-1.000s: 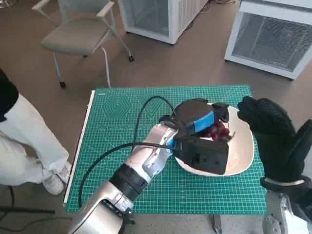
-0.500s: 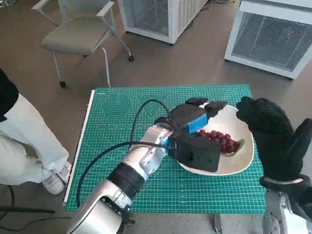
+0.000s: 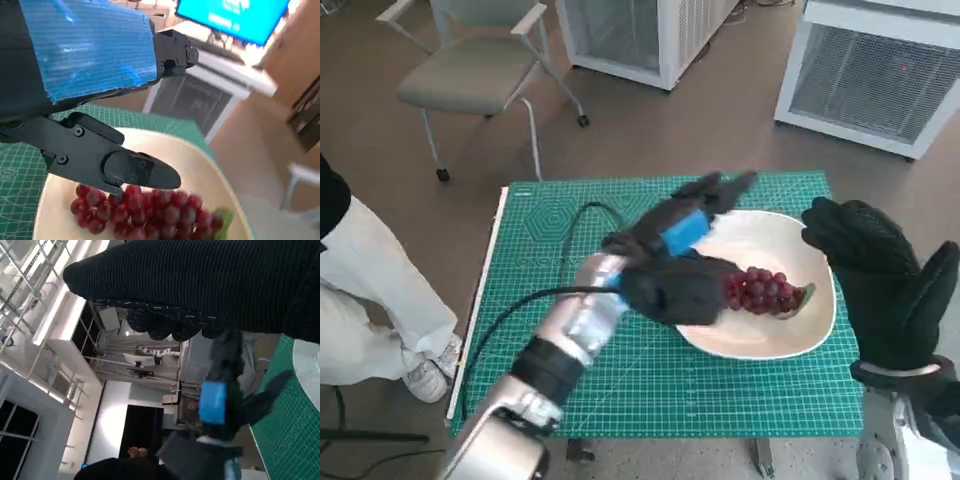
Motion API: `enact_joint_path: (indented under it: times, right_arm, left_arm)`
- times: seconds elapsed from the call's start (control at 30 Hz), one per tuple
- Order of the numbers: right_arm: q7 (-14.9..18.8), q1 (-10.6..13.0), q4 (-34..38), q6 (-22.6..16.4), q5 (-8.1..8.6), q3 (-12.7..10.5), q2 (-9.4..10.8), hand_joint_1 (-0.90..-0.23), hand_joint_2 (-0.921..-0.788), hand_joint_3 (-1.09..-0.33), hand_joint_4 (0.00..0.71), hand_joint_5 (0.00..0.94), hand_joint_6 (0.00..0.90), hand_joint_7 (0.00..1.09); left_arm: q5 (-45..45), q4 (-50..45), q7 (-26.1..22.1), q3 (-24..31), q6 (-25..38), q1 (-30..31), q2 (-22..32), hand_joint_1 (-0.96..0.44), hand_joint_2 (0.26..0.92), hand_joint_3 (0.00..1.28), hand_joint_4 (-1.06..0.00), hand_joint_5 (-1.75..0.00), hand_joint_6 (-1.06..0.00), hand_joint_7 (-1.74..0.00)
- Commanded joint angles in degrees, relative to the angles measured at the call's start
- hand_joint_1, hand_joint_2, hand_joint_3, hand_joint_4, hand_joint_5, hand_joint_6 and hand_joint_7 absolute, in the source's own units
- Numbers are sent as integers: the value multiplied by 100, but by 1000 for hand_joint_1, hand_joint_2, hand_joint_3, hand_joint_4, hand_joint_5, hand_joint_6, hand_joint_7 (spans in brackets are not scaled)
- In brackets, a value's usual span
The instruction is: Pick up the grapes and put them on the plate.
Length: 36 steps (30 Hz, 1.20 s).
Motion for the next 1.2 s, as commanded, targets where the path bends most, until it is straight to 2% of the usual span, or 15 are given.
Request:
enact_joint_path:
  times: [0.03, 0.13, 0.27, 0.37, 0.5, 0.73, 1.2]
  right_arm:
    - [11, 64, 28, 63, 4, 18, -26, -376, -921, -622, 441, 736, 234, 962]
    - [13, 70, 19, 59, -1, 18, -31, -377, -921, -622, 441, 735, 235, 962]
    - [11, 71, 11, 60, -17, 26, -35, -376, -921, -622, 442, 735, 235, 961]
    - [11, 63, 25, 59, -28, 32, -34, -376, -921, -622, 442, 734, 235, 961]
    - [17, 44, 57, 58, -36, 42, -36, -376, -921, -624, 442, 734, 235, 961]
    - [25, -12, 110, 81, -46, 54, -54, -375, -921, -625, 442, 733, 235, 960]
    - [57, -109, 198, 65, -64, 102, -65, -375, -921, -626, 442, 729, 231, 958]
  left_arm:
    - [-595, -418, -140, 535, -301, 554, 360, -596, 921, 154, -3, -1, -99, -61]
    - [-1219, -506, -349, 950, -504, 872, 359, -587, 921, 148, -8, -3, -104, -57]
    - [-2600, -533, -996, 1714, -693, 1304, 93, -556, 921, 116, -3, -1, -75, -33]
    - [-3540, -736, -1482, 2170, -534, 1579, -114, -497, 921, 88, 0, 1, -66, -22]
    - [-4277, -1217, -1898, 2426, -191, 1935, -215, -415, 921, 66, 1, 1, -74, -21]
    - [-4675, -1978, -2363, 2498, 120, 2464, -26, -356, 921, 59, 1, 1, -88, -22]
    - [-4925, -2722, -2591, 2656, 515, 2916, 38, -353, 921, 43, -28, -12, -137, -32]
